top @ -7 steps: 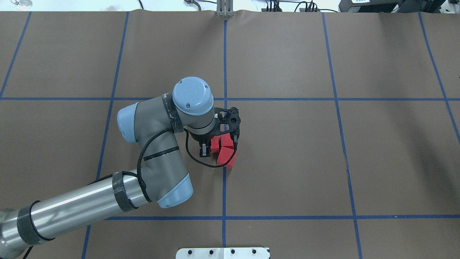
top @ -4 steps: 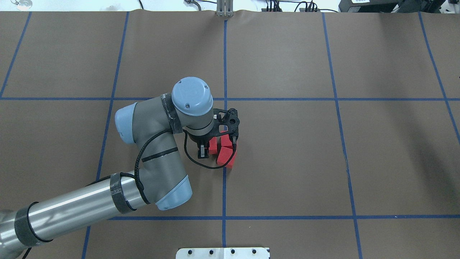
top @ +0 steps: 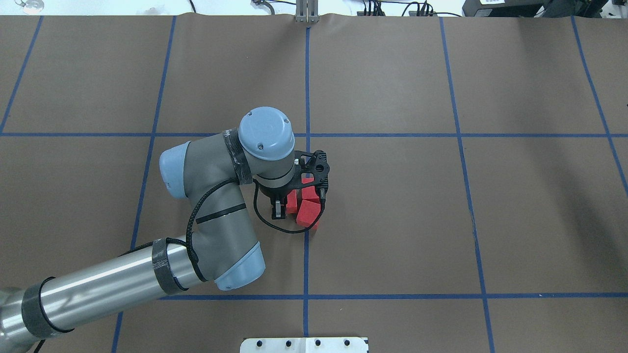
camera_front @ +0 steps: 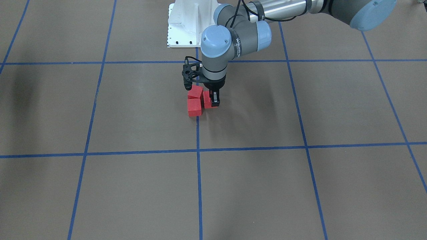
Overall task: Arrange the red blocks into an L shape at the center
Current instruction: 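Press the held red cube down against the farther cube with the left gripper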
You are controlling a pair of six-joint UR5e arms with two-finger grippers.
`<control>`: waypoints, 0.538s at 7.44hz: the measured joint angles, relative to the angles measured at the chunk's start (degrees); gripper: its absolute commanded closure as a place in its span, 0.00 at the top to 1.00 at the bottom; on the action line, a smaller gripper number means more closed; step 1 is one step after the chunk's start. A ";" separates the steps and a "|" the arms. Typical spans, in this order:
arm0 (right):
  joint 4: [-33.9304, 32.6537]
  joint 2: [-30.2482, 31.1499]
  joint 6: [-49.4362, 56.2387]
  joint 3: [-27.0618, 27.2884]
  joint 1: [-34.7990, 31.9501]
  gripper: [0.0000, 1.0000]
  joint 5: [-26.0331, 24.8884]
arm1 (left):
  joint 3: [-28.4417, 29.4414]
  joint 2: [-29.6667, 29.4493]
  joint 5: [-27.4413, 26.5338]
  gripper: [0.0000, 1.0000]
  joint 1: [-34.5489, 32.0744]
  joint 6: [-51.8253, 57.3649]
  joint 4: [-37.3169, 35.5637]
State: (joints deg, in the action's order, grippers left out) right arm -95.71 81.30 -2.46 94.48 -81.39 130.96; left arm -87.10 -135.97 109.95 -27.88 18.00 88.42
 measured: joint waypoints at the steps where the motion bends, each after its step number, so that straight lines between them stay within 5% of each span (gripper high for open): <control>1: 0.00 0.00 0.00 0.00 0.00 0.99 0.00 | -0.10 0.02 0.00 0.46 0.19 -0.07 -0.14; 4: 0.00 0.00 0.00 0.00 0.00 0.99 0.00 | -0.22 -0.20 0.00 0.46 2.13 -1.37 -1.24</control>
State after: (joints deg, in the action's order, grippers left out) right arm -95.71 81.30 -2.46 94.48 -81.39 130.96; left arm -87.33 -136.17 109.95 -25.75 16.63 87.18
